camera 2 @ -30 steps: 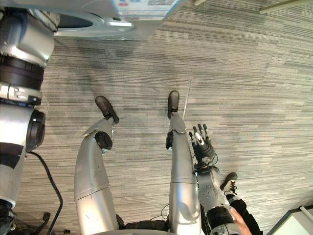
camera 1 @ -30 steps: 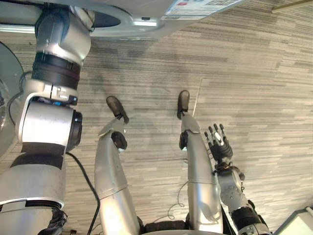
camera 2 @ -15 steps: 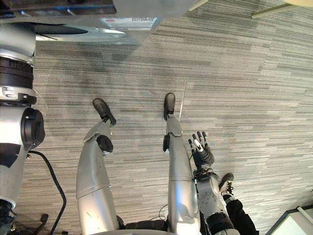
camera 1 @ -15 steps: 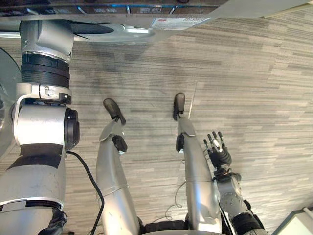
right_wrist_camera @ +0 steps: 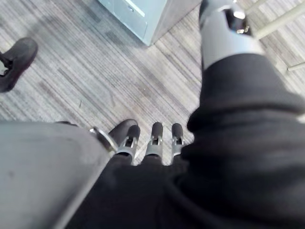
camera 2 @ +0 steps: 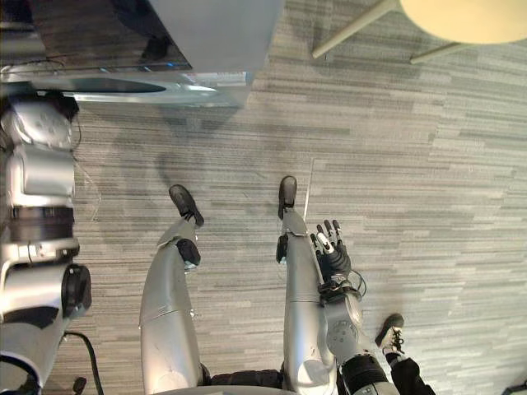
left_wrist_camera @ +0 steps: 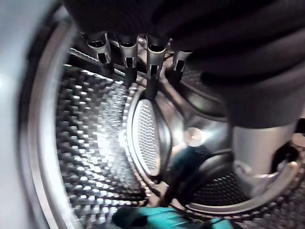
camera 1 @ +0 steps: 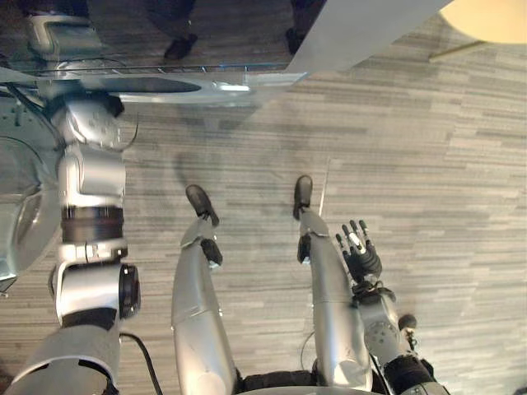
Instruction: Pick up the laundry basket with both hands and put the clothes into the washing machine.
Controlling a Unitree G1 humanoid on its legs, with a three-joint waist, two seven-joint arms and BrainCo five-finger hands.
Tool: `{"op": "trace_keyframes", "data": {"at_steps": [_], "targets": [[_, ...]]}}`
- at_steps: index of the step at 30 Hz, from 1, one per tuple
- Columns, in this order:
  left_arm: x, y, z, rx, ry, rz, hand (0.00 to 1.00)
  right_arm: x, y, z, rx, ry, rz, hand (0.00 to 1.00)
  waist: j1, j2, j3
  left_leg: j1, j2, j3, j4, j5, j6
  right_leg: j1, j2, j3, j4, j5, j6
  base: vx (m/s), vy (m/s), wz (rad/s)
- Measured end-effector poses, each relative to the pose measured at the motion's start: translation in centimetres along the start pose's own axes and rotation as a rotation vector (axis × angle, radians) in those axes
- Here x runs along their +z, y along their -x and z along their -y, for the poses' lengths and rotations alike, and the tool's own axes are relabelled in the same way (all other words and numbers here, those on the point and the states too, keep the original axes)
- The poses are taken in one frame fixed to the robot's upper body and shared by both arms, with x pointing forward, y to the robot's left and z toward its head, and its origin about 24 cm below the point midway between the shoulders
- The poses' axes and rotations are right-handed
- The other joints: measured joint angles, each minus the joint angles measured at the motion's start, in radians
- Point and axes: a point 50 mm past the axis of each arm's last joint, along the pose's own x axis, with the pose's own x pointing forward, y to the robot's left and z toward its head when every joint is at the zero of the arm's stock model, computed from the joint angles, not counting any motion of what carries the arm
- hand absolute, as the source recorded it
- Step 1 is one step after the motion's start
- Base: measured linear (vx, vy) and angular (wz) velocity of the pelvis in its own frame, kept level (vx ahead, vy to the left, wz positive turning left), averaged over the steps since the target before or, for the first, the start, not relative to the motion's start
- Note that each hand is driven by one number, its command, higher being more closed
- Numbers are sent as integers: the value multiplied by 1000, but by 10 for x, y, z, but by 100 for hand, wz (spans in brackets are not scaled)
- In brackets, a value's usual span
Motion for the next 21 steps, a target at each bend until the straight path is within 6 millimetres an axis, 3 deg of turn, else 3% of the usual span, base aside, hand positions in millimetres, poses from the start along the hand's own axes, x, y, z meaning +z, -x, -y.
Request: {"op": "trace_keyframes", "data": {"at_steps": [2,3,4,5,8,9,10,12,13,15,18,19,20,21], "targets": [[-38,38,23,-178,49,-158,0,-8,0,-3,-3,6,-46,0,15,4,-1,55,-4,9,-15,2,-3,45,0,2,2,-8,-3,37,3,0],[-46,49,29,-228,80,-201,0,-9,0,-4,-5,4,-58,0,22,4,-1,65,-5,10,-16,1,-3,54,0,3,4,-10,-4,40,12,5],[-66,81,44,-337,154,-320,0,-14,-1,-6,-13,6,-84,0,25,6,-2,92,-13,11,-17,1,-3,71,-7,6,25,-27,-3,28,9,8],[-68,86,47,-353,168,-339,0,-14,-1,-6,-15,7,-88,0,26,6,-2,97,-15,11,-17,1,-4,74,-8,6,30,-30,-4,28,9,14],[-85,135,72,-467,296,-512,0,-22,-3,-8,-19,32,-137,0,44,6,-2,159,-29,8,-12,-3,-3,120,-18,7,82,-63,-4,5,-15,14],[-90,161,83,-516,335,-590,0,-26,-2,-7,-25,36,-155,0,48,6,-3,205,-37,3,-5,-9,-2,156,-29,6,119,-91,-5,-4,-42,23],[-92,174,86,-537,353,-624,0,-27,-2,-6,-29,37,-161,0,49,6,-3,227,-41,-1,3,-15,-3,176,-34,5,139,-107,-6,-14,-51,25],[-97,233,98,-657,391,-740,0,-28,0,0,-43,82,-181,0,50,16,-25,302,-53,-21,34,-45,-10,246,-55,-1,225,-175,-7,-27,-91,31],[-98,248,100,-692,395,-770,0,-28,1,3,-52,89,-186,0,51,22,-37,321,-56,-27,38,-51,-12,263,-60,-4,240,-189,-9,-17,-96,35],[-99,300,100,-777,433,-892,0,-30,6,13,-81,141,-212,0,55,37,-72,404,-77,-55,22,-53,-17,337,-83,-28,295,-243,-16,7,-146,39],[-99,338,91,-838,468,-977,0,-36,22,31,-151,180,-246,0,65,61,-131,502,-88,-84,-79,-14,-34,427,-98,-88,303,-290,-35,20,-211,49],[-98,342,90,-844,477,-988,0,-38,26,36,-172,183,-255,0,71,64,-143,522,-85,-73,-109,-10,-28,442,-100,-102,300,-296,-40,35,-252,66],[-95,349,89,-867,504,-993,0,-40,36,47,-216,203,-277,0,75,79,-172,566,-67,-32,-189,-15,20,480,-95,-139,267,-294,-57,46,-232,79],[-93,349,86,-867,526,-982,0,-44,43,55,-264,215,-293,0,78,80,-199,588,-43,44,-209,-47,82,523,-107,-181,199,-270,-96,42,-217,80]]}}
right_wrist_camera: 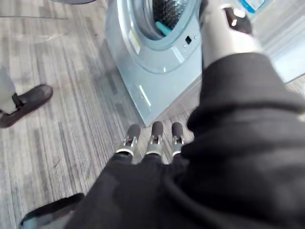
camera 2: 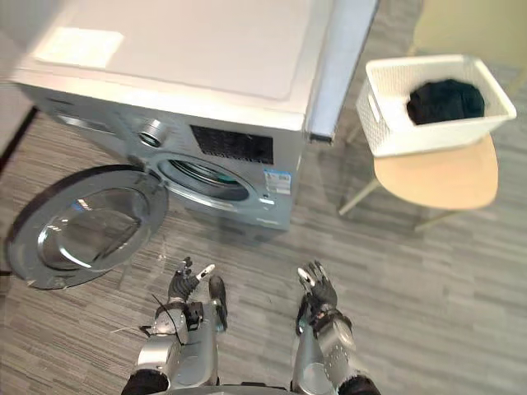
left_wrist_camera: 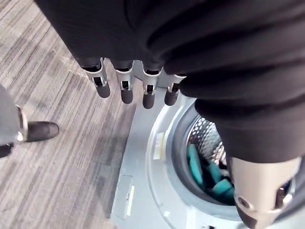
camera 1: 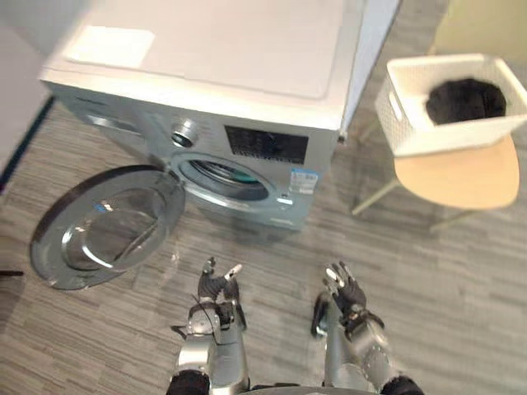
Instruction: Pick up the laundry basket with both hands and put the clothes into the washing machine.
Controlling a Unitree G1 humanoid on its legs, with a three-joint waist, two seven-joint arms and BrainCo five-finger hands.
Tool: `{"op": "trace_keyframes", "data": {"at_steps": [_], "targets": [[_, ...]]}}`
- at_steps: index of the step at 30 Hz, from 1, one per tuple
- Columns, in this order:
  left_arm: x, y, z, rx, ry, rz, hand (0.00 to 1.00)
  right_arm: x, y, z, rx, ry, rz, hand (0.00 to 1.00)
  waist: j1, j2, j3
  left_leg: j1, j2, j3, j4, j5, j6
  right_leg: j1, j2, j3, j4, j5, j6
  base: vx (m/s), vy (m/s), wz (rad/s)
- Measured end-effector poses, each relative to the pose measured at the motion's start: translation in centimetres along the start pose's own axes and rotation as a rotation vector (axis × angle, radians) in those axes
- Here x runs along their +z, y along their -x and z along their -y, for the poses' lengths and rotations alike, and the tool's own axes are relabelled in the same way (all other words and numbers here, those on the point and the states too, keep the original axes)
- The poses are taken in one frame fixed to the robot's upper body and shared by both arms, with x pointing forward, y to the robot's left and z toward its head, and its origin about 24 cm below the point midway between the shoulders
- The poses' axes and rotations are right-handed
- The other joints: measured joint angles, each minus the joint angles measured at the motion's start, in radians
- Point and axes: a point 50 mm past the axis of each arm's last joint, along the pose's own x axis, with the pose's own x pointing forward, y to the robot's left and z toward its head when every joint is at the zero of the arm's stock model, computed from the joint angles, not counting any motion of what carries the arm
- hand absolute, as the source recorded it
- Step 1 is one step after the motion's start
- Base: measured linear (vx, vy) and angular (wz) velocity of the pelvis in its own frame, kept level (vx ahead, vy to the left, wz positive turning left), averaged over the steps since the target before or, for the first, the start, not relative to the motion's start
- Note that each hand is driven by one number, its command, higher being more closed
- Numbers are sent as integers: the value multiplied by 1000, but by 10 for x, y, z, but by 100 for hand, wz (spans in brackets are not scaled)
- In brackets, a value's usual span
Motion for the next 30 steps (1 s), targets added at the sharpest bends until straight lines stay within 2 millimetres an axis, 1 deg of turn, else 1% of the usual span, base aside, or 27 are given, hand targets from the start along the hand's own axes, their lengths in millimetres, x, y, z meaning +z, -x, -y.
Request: {"op": "trace_keyframes", "data": {"at_steps": [1,2,3,4,5,6,7,8,10,11,12,13,14,15,16,17,18,19,20,21,22,24,25,27,28,29,30], "targets": [[3,2,1,-12,13,23,0,-1,1,4,-22,-5,3,0,-1,-1,-4,-4,16,30,68,0,1,20,-4,-21,-24,10,-15,20,-190,70],[5,7,4,-39,21,51,0,-1,5,13,-64,-18,12,0,-1,7,-17,-3,39,53,246,-7,-1,59,-4,-58,-61,26,-26,6,-154,44],[3,10,5,-56,23,56,0,-2,8,20,-86,-23,15,0,-5,19,-35,7,48,56,324,-10,-5,76,5,-72,-80,32,-27,32,-152,42],[-1,16,9,-92,25,58,0,-5,16,32,-132,-39,16,0,-10,25,-68,45,53,60,419,-32,-33,99,25,-91,-116,44,-27,74,-52,30],[-5,20,10,-107,44,48,0,-8,21,39,-161,-53,14,0,-12,41,-95,96,41,59,432,-83,-87,119,44,-107,-145,62,-20,70,-19,20],[-5,20,9,-108,59,50,0,-10,22,40,-167,-58,12,0,-15,49,-103,116,36,57,431,-96,-105,127,50,-114,-156,67,-21,37,28,14],[-5,20,10,-111,87,50,0,-12,24,40,-175,-76,11,0,-30,43,-107,133,23,36,406,-109,-123,138,60,-122,-177,81,-19,0,0,0],[-5,20,13,-124,105,49,0,-17,25,38,-187,-113,14,0,-33,39,-125,150,9,12,344,-117,-126,145,77,-121,-221,115,-17,-35,50,-13],[-5,22,18,-145,123,43,0,-19,28,34,-193,-145,28,0,-33,36,-149,182,-2,16,249,-137,-105,147,103,-113,-287,169,-16,-26,49,-28],[-5,22,22,-164,133,44,0,-13,28,28,-175,-157,62,0,-36,31,-153,212,-12,26,168,-152,-100,139,119,-99,-320,202,-14,-82,118,-40],[-3,22,26,-183,151,43,0,-7,27,19,-155,-172,95,0,-46,14,-159,229,-28,47,104,-155,-103,119,122,-78,-336,228,-11,-112,140,-40],[-3,21,27,-194,150,42,0,-5,26,14,-141,-183,111,0,-54,6,-162,233,-35,60,83,-155,-103,110,126,-67,-342,240,-6,-169,124,-40],[-2,20,29,-212,142,46,0,1,26,4,-109,-205,145,0,-68,-15,-162,239,-48,76,64,-157,-100,96,125,-40,-347,260,3,-174,105,-46],[0,20,31,-231,126,52,0,6,29,-1,-87,-216,179,0,-72,-24,-167,240,-50,100,75,-165,-88,88,133,16,-359,292,26,-182,119,-54],[0,20,32,-241,121,52,0,10,32,-1,-80,-216,201,0,-73,-26,-167,243,-48,117,84,-168,-82,87,138,49,-367,311,41,-214,125,-77],[-1,21,34,-250,124,51,0,22,36,-1,-71,-218,257,0,-67,-14,-170,249,-18,161,82,-176,-70,92,155,105,-395,342,62,-186,84,-82],[-1,21,34,-251,114,51,0,32,41,1,-78,-220,315,0,-68,-9,-170,263,-6,187,82,-175,-70,81,159,123,-304,289,33,-174,49,-79],[-2,22,34,-251,107,50,0,36,43,3,-88,-220,341,0,-69,-9,-171,270,-1,199,82,-173,-72,80,154,122,-252,254,28,-133,-1,-68],[-4,22,34,-253,100,39,0,43,46,7,-112,-220,380,0,-72,-9,-175,282,8,226,82,-168,-79,87,126,106,-181,200,35,-96,-48,-52],[-7,22,34,-253,93,28,0,45,46,8,-123,-217,395,0,-72,-15,-185,284,11,238,82,-166,-83,91,107,95,-162,180,33,-99,-126,-69],[-13,22,33,-260,67,6,0,50,46,10,-138,-215,419,0,-76,-25,-207,279,22,263,82,-159,-95,94,73,92,-145,147,31,-53,-214,-70],[-18,23,34,-281,26,-12,0,59,46,9,-144,-192,458,0,-87,-34,-217,275,52,288,98,-148,-114,106,17,85,-167,140,31,-25,-305,-73],[-18,22,35,-294,-2,-9,0,74,45,7,-154,-173,516,0,-87,-49,-231,249,84,284,151,-149,-147,117,17,55,-264,140,86,5,-320,-76],[-20,21,41,-302,7,-25,0,93,41,4,-150,-144,571,0,-78,11,-236,250,134,242,123,-139,-149,129,98,49,-332,180,61,34,-337,-85],[-19,21,45,-309,16,-24,0,101,41,1,-142,-139,599,0,-77,22,-235,272,143,254,96,-127,-166,124,101,27,-328,170,53,76,-289,-84],[-17,20,49,-314,28,-22,0,115,43,-4,-124,-109,653,0,-81,29,-236,326,147,290,53,-98,-213,110,53,-97,-251,128,39,100,-212,-85],[-16,19,49,-308,32,-17,0,124,45,-11,-98,-85,692,0,-79,36,-240,366,167,298,39,-85,-229,115,72,-98,-210,120,50,133,-289,-90]]}}
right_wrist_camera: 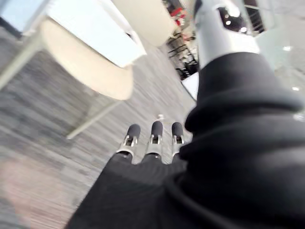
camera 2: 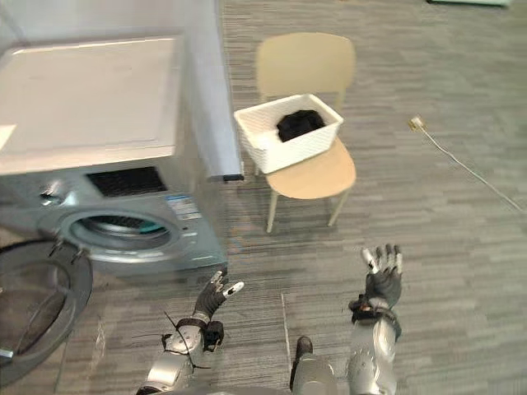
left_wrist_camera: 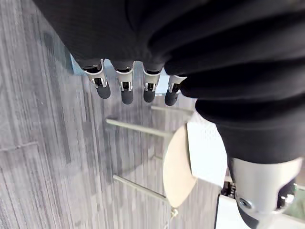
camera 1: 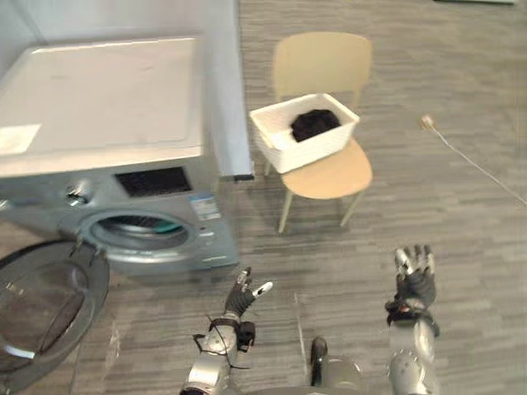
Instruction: Pick up the laundry basket with both hands and put the clothes into the washing machine.
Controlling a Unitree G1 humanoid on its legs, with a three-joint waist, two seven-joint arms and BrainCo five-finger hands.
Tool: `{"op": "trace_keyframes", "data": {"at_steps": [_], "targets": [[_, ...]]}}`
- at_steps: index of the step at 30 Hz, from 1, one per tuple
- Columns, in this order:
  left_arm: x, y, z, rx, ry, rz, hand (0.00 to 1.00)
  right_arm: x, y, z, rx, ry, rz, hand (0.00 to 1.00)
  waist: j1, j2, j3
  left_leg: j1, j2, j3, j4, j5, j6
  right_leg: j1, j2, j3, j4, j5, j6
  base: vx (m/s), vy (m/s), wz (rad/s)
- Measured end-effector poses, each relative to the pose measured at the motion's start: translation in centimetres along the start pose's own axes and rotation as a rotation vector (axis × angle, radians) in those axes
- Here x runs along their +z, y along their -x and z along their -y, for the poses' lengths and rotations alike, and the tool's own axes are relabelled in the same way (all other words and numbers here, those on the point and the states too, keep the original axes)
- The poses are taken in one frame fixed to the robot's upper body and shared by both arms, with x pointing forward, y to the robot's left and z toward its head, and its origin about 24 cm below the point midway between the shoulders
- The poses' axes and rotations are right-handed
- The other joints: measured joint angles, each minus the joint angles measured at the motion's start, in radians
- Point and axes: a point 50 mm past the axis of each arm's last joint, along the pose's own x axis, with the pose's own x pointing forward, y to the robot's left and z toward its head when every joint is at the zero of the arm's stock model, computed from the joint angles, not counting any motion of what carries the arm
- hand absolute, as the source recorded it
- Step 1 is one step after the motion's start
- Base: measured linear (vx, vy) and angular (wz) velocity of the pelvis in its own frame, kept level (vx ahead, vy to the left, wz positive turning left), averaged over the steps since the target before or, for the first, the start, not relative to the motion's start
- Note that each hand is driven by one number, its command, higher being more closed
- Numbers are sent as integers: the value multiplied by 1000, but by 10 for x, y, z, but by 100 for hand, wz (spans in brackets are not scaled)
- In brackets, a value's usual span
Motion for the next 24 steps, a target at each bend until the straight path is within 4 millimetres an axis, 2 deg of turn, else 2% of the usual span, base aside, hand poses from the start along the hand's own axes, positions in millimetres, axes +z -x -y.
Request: {"op": "trace_keyframes", "data": {"at_steps": [1,2,3,5,6,7,8,9,10,11,12,13,14,15,16,18,19,20,21,22,23,24], "targets": [[1,0,1,2,6,3,0,4,-3,-6,27,11,22,0,-2,12,-9,18,27,3,6,16,-11,-1,38,6,12,-1,-2,146,-351,-96],[2,-1,2,3,14,10,0,10,-5,-15,65,17,53,0,-2,21,-17,28,63,-8,37,34,-13,0,76,14,13,-11,-20,151,-389,-93],[3,-2,-2,23,30,14,0,14,-5,-24,98,9,74,0,-2,21,-17,27,93,-33,87,57,17,7,101,33,15,-21,-37,122,-295,-80],[3,-1,-6,43,50,12,0,15,-5,-28,116,16,84,0,-2,16,-19,10,118,-56,148,94,68,19,129,45,12,-29,-50,90,-274,-48],[-1,1,-11,69,66,1,0,17,-5,-31,124,29,97,0,0,2,-12,-50,182,-96,319,196,266,75,165,64,-23,-41,-75,87,-353,-37],[-2,2,-17,83,66,-4,0,17,-5,-31,120,36,99,0,4,-3,-6,-83,213,-117,410,217,367,108,172,77,-46,-42,-87,106,-356,-47],[-7,6,-20,98,84,-19,0,19,-5,-32,116,52,110,0,19,-13,3,-151,232,-176,571,173,409,154,193,88,-71,-49,-106,105,-230,-40],[-14,11,-20,101,90,-40,0,26,-5,-35,115,59,142,0,30,-9,5,-230,184,-254,689,97,379,196,207,96,-82,-63,-129,112,-195,-38],[-17,13,-19,100,93,-50,0,30,-5,-37,122,56,159,0,31,-8,5,-259,146,-282,712,64,362,208,211,98,-85,-70,-138,110,-174,-31],[-23,17,-19,107,99,-68,0,37,-5,-42,139,49,192,0,42,-10,5,-298,67,-306,713,6,333,227,213,107,-94,-85,-156,159,-146,-18],[-26,19,-19,109,101,-78,0,43,-5,-47,158,41,219,0,54,-14,7,-338,-3,-290,687,-28,326,243,214,110,-103,-96,-159,137,-109,-8],[-27,20,-20,110,102,-81,0,45,-5,-49,167,40,230,0,54,-16,8,-360,-40,-280,660,-42,316,255,214,106,-110,-101,-158,216,-97,20],[-28,21,-19,110,102,-84,0,48,-7,-52,179,53,252,0,53,-17,8,-382,-109,-256,574,-60,294,270,211,87,-125,-103,-147,161,-52,36],[-27,21,-19,108,101,-82,0,50,-7,-54,186,61,264,0,54,-17,8,-390,-139,-242,527,-66,287,277,210,80,-132,-106,-145,282,-64,49],[-26,21,-19,107,102,-78,0,54,-10,-59,207,69,282,0,55,-16,8,-403,-202,-228,434,-69,282,292,207,65,-139,-116,-141,276,-21,45],[-26,20,-17,106,105,-77,0,61,-17,-74,237,103,338,0,80,-17,8,-408,-315,-216,258,-54,258,320,190,54,-152,-133,-125,343,6,27],[-26,20,-17,107,109,-75,0,63,-21,-83,257,123,356,0,100,-13,7,-408,-339,-197,196,-41,244,342,186,55,-167,-141,-109,299,29,3],[-26,20,-17,107,110,-75,0,63,-21,-84,260,128,358,0,104,-12,6,-407,-342,-194,187,-39,243,346,185,56,-167,-144,-104,253,39,-5],[-25,21,-16,111,118,-72,0,59,-23,-92,285,144,346,0,118,-13,1,-379,-362,-185,170,-21,268,373,171,62,-165,-164,-70,285,56,-4],[-26,22,-17,113,121,-75,0,55,-24,-94,295,147,327,0,127,-22,-4,-359,-378,-183,160,-30,285,382,157,65,-158,-172,-55,387,90,-7],[-27,23,-17,123,135,-77,0,46,-24,-98,319,176,288,0,133,-28,-13,-325,-401,-183,136,-53,346,359,131,82,-64,-190,-22,477,132,-5],[-28,24,-19,139,148,-77,0,34,-24,-103,346,222,250,0,133,-40,-14,-293,-418,-174,121,-67,380,282,88,106,156,-210,49,397,114,-6]]}}
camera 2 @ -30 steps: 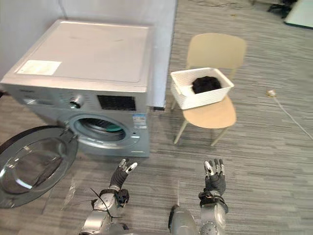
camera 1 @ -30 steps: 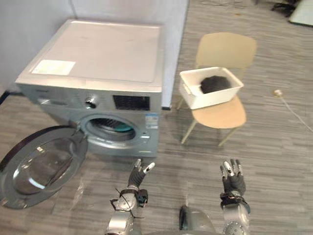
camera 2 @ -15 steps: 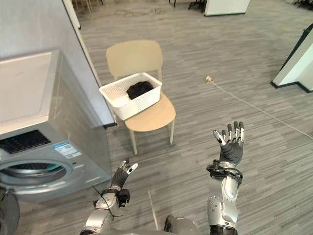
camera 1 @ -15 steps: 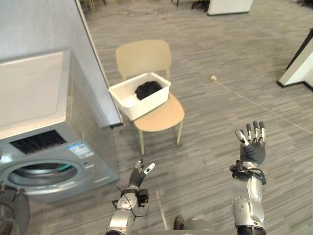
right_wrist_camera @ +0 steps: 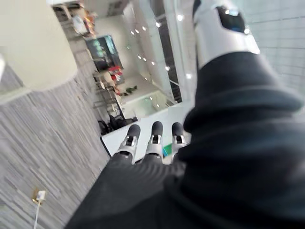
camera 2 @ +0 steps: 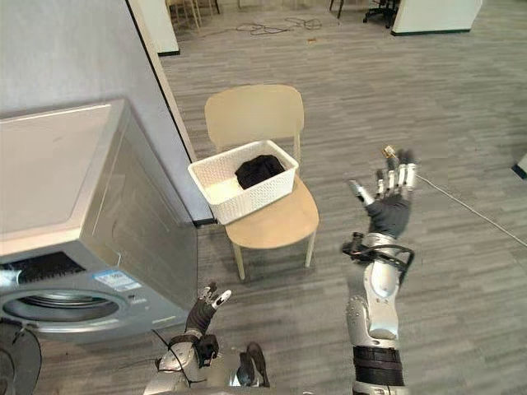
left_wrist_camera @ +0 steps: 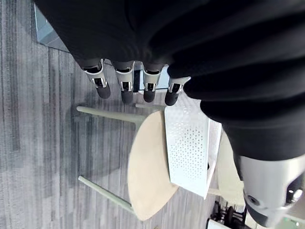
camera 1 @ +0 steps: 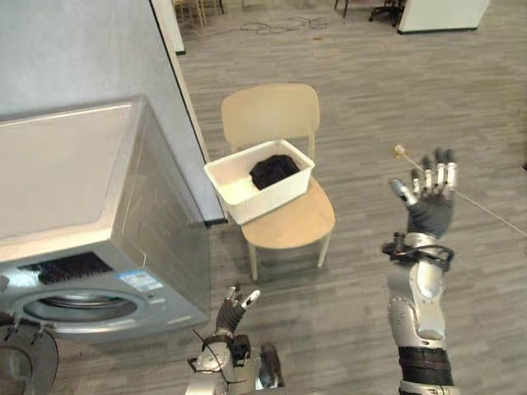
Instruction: Pick up the laundry basket with both hands and put the clothes into the washing machine.
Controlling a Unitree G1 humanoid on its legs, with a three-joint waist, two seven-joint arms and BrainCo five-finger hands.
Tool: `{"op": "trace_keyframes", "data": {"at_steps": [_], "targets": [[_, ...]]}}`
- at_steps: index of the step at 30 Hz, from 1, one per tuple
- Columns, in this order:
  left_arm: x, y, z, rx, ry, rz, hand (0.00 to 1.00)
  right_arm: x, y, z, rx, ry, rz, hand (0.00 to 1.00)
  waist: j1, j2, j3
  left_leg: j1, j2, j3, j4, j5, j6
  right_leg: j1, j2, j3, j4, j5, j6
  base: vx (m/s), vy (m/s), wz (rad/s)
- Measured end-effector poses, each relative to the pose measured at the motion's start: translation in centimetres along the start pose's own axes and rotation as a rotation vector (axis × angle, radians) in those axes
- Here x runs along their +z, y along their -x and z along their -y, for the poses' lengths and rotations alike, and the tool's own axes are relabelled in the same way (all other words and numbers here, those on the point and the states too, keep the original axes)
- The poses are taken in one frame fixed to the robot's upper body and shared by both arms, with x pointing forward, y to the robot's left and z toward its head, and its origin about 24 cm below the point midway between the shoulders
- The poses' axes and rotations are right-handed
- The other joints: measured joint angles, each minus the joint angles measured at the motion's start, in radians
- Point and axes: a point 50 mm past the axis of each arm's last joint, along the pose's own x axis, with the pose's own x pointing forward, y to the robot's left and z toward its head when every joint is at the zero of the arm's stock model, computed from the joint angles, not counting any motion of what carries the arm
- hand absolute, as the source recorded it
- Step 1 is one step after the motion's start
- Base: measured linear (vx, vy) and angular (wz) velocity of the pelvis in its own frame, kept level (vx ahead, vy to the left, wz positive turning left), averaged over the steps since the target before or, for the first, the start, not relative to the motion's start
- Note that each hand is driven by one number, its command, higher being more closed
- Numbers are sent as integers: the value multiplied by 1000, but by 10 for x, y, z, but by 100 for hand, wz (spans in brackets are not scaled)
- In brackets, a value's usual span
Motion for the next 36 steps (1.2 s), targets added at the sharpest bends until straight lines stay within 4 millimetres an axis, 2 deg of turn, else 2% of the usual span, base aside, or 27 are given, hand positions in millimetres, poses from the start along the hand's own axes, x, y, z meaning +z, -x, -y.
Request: {"op": "trace_keyframes", "data": {"at_steps": [1,2,3,5,6,7,9,10,11,12,13,14,15,16,17,18,19,21,23,24,26,28,29,30,32,35,36], "targets": [[-1,0,-2,8,3,-4,0,-6,1,-5,21,13,-25,0,-1,-11,-1,21,-7,14,-7,-5,7,-50,-27,13,129,9,55,388,95,-5],[-3,1,-4,14,2,-17,0,-16,5,-13,64,33,-78,0,-2,-25,-2,65,-27,19,-12,-16,14,-126,-84,26,373,55,150,396,75,7],[-3,1,-7,19,-13,-25,0,-24,8,-18,89,63,-116,0,-3,-30,-4,116,-46,2,-27,-18,19,-169,-129,28,533,89,158,394,73,17],[2,1,-10,16,-39,-5,0,-27,9,-21,120,123,-128,0,-13,-25,-6,190,-62,-49,-72,-18,19,-198,-163,14,643,110,112,358,49,61],[6,0,-11,14,-67,12,0,-27,9,-22,128,155,-119,0,-28,-25,-7,219,-63,-94,-98,-18,19,-214,-170,0,634,108,91,318,10,88],[8,0,-12,15,-75,19,0,-26,9,-22,131,164,-117,0,-28,-28,-9,229,-65,-113,-106,-18,18,-228,-170,2,614,102,80,293,-31,96],[14,-3,-9,6,-74,40,0,-26,8,-22,148,237,-111,0,-30,-36,-14,240,-71,-187,-118,-16,12,-280,-168,37,426,65,14,286,-74,87],[14,-3,-9,5,-71,41,0,-26,8,-21,153,262,-112,0,-31,-35,-14,240,-71,-208,-118,-17,5,-291,-160,57,362,58,2,231,-87,89],[14,-3,-8,3,-70,42,0,-26,7,-18,160,322,-116,0,-30,-32,-14,240,-71,-248,-119,-20,-10,-310,-137,124,202,57,-1,224,-109,75],[14,-3,-8,3,-71,42,0,-26,6,-16,165,363,-116,0,-30,-31,-14,240,-71,-272,-117,-24,-18,-314,-123,167,122,60,3,224,-145,104],[13,-4,-9,5,-73,38,0,-26,5,-11,159,429,-114,0,-31,-32,-14,240,-71,-316,-111,-34,-35,-324,-94,270,-9,79,12,269,-217,120],[11,-5,-9,4,-76,28,0,-26,5,-4,146,490,-125,0,-34,-32,-15,239,-70,-373,-96,-43,-52,-324,-68,383,-125,128,36,224,-222,132],[10,-6,-9,5,-77,21,0,-26,6,1,135,520,-129,0,-36,-34,-16,236,-71,-402,-83,-52,-67,-312,-62,427,-173,155,53,254,-365,198],[6,-6,-13,14,-89,4,0,-28,12,14,106,600,-158,0,-53,-61,-25,221,-80,-487,-41,-84,-118,-289,-68,482,-229,256,69,166,-275,162],[6,-5,-15,17,-92,0,0,-29,13,16,104,609,-165,0,-55,-71,-30,216,-85,-500,-31,-95,-127,-289,-71,480,-226,272,61,231,-498,194],[3,-5,-18,29,-90,-12,0,-30,16,22,96,645,-182,0,-58,-83,-41,199,-78,-545,14,-142,-141,-295,-69,452,-185,286,79,142,-351,113],[-2,-2,-15,29,-73,-25,0,-29,17,29,89,681,-194,0,-54,-52,-49,181,-41,-588,50,-161,-169,-283,-48,397,-169,266,50,200,-486,133],[-11,4,-13,38,-46,-52,0,-25,18,44,69,731,-207,0,-52,-22,-65,153,22,-671,62,-172,-201,-268,-12,285,-164,241,10,142,-346,110],[-15,6,-11,20,-37,-64,0,-20,17,56,40,760,-206,0,-56,-11,-66,132,65,-697,56,-155,-228,-253,1,203,-165,227,-19,89,-335,113],[-17,7,-10,8,-35,-70,0,-16,17,63,20,785,-203,0,-54,-5,-61,118,91,-694,56,-142,-245,-239,8,155,-168,218,-35,53,-296,110],[-19,8,-10,-11,-40,-78,0,-12,15,75,-10,835,-205,0,-57,-3,-49,93,127,-650,62,-117,-254,-205,11,85,-193,217,-53,9,-223,103],[-20,9,-10,-26,-42,-82,0,-9,13,88,-48,871,-214,0,-56,-12,-33,62,153,-557,70,-81,-249,-182,5,37,-226,223,-64,-35,-142,86],[-18,8,-13,-27,-54,-79,0,-8,8,95,-63,908,-226,0,-55,-5,-18,43,157,-499,69,-52,-244,-181,-5,21,-234,228,-67,-91,-61,59],[-17,8,-14,-32,-67,-76,0,-10,1,100,-66,937,-246,0,-56,-11,7,25,154,-465,54,-27,-237,-195,-18,8,-238,239,-67,-135,-38,47],[-11,6,-18,-38,-87,-59,0,-14,-15,104,-68,954,-269,0,-52,-9,48,2,147,-444,15,0,-242,-242,-28,7,-240,261,-68,-182,-2,15],[5,1,-19,-60,-118,-3,0,-18,-47,93,-36,963,-272,0,-47,-1,145,-96,134,-434,30,29,-244,-348,-38,19,-210,296,-74,-191,11,-6],[9,1,-17,-73,-125,13,0,-19,-53,92,-33,968,-283,0,-40,-1,156,-121,133,-429,34,33,-244,-378,-42,22,-201,299,-74,-246,36,-10]]}}
